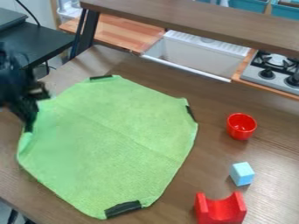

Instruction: Fold the cloth from bottom left to top right

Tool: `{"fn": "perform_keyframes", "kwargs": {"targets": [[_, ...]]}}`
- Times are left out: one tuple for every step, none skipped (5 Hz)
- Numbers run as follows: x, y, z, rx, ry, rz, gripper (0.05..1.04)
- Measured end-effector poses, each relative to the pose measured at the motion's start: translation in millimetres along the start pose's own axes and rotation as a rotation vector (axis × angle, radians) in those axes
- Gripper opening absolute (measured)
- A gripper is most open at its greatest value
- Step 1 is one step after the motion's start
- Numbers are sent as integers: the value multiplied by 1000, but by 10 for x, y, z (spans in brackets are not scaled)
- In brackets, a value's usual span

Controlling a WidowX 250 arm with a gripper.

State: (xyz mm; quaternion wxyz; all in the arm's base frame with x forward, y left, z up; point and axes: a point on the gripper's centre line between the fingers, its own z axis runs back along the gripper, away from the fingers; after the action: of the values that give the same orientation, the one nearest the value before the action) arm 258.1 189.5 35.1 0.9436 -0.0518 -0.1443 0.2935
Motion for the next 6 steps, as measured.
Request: {"fn": "perform_keyframes", "kwargs": {"targets": [[154,-267,130,-18,49,91,50],[271,-574,176,-22,95,154,50],[285,-921,104,-14,129,177,50],[307,-1329,14,-2,137,181,50],[275,-1764,-9,-13,143,177,50],[248,-2093,-11,-24,142,175,50]]}}
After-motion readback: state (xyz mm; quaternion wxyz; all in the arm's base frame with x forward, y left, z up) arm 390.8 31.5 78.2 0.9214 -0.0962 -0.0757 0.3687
